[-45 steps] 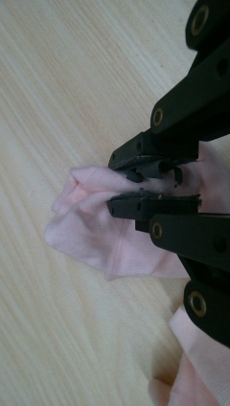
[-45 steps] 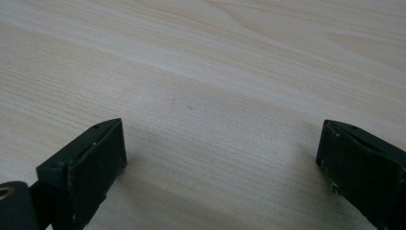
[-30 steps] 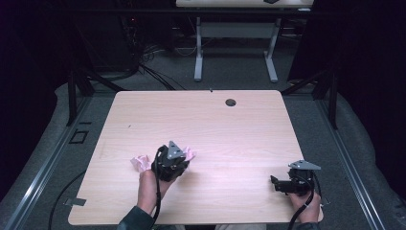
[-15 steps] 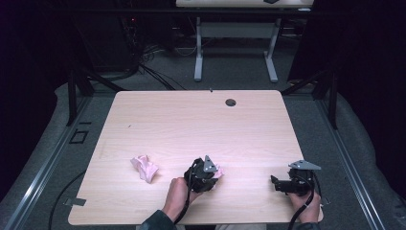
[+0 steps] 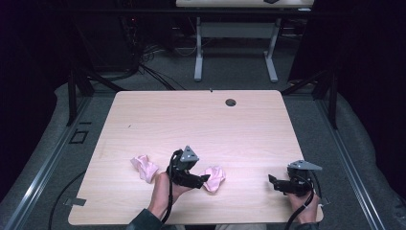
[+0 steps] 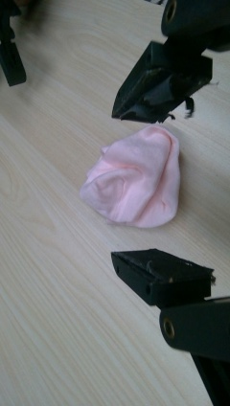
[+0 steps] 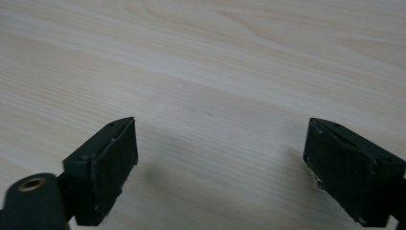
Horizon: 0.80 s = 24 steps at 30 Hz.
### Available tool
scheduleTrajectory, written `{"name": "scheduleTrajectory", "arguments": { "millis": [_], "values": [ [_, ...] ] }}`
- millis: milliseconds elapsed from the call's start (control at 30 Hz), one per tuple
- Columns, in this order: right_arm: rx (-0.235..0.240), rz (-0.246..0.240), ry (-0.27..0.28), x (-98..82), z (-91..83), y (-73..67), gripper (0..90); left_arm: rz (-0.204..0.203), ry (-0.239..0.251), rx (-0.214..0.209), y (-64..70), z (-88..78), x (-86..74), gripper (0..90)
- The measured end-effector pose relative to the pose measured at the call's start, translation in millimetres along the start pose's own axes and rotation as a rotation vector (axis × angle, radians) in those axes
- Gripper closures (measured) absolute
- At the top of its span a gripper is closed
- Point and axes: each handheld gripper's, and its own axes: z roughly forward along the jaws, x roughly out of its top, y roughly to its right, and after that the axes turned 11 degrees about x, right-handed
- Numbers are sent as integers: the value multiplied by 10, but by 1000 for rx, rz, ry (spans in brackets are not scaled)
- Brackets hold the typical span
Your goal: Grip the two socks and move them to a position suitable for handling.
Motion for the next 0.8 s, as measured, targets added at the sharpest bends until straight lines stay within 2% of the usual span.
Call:
{"name": "scheduleTrajectory", "arguments": {
  "millis": [33,67,100,133,200,233,267,300,333,367,400,433,500,600,633,667,767,800],
  "values": [
    [23,4,2,30,4,-43,151,-7,-12,1,4,58,21,308],
    [23,4,2,30,4,-43,151,-7,-12,1,4,58,21,337],
    [50,-4,2,74,13,-97,168,-5,-29,-4,23,120,46,337],
    [83,-23,-5,164,33,-200,216,9,-52,-15,73,221,84,374],
    [134,-19,-1,238,74,-280,249,4,-70,-32,131,344,129,427],
    [134,-19,-1,238,74,-280,249,4,-70,-32,131,344,129,436],
    [141,-21,-16,272,100,-319,278,10,-88,-35,153,416,159,436],
    [150,-42,-30,314,146,-401,303,7,-111,-30,170,522,193,476],
    [150,-42,-30,314,146,-401,303,7,-111,-30,170,522,193,485],
    [163,-58,-54,334,198,-463,334,1,-142,-26,168,627,218,519],
    [167,-63,-64,337,219,-484,344,1,-142,-26,168,627,218,537],
    [178,-65,-66,337,238,-502,357,-1,-168,-31,155,713,221,561],
    [178,-73,-80,338,262,-525,374,5,-184,-39,159,774,206,658],
    [196,-67,-87,339,284,-544,400,13,-191,-40,189,813,188,797],
    [196,-68,-87,343,293,-554,415,23,-191,-45,194,827,180,797],
    [203,-70,-92,351,300,-565,423,24,-192,-50,201,840,172,841],
    [225,-80,-96,396,337,-620,461,19,-168,-52,198,831,155,871],
    [232,-97,-106,428,380,-666,482,0,-138,-55,185,793,143,875]
  ]
}}
